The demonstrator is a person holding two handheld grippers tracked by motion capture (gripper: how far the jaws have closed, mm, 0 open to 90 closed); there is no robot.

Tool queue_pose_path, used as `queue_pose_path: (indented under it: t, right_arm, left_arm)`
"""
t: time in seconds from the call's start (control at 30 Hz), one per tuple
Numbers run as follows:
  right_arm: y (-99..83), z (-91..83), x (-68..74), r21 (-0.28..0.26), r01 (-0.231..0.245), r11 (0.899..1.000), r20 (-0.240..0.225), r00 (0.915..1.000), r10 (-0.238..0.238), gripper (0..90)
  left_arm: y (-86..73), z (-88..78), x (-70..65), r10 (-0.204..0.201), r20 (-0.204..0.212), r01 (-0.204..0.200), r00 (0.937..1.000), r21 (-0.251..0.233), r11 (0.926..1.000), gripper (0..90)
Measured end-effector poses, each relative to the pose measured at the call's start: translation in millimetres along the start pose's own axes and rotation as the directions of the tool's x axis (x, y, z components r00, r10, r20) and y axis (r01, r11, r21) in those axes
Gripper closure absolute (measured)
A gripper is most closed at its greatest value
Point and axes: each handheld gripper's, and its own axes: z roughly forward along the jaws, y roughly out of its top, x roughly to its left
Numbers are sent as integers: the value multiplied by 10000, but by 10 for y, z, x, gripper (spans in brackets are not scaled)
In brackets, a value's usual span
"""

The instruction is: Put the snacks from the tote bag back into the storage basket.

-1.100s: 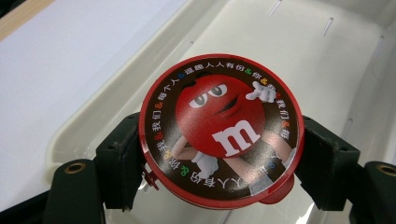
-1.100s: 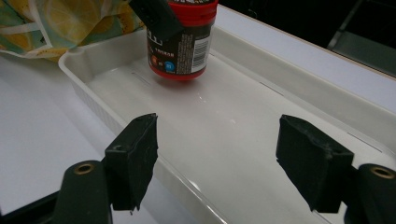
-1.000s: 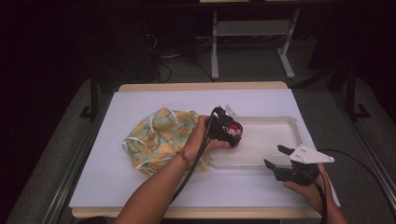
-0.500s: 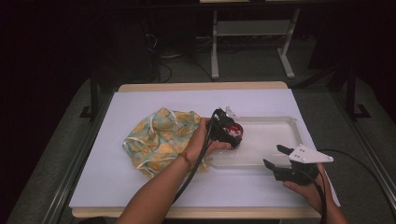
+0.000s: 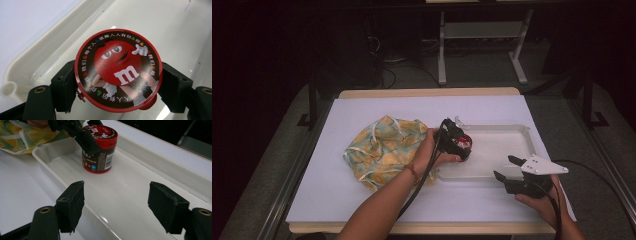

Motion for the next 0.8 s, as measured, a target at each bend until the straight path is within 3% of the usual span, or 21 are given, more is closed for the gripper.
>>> queue_pose_path:
  t: [0.4,0.63,0.8]
  right_arm:
    - [5,14,5,30,17,10000,-7,10000,-17,284]
    - [7,21,7,65,32,10000,-12,10000,-32,284]
    - [5,25,6,96,59,9999,-1,10000,-59,283]
  left_arm:
    - [-78,-95,-26,71,138,-78,9999,506,9987,244]
    - [-111,-213,-32,80,330,-90,9994,300,9995,241]
    - [-160,-280,-37,335,549,-348,9979,233,9991,253]
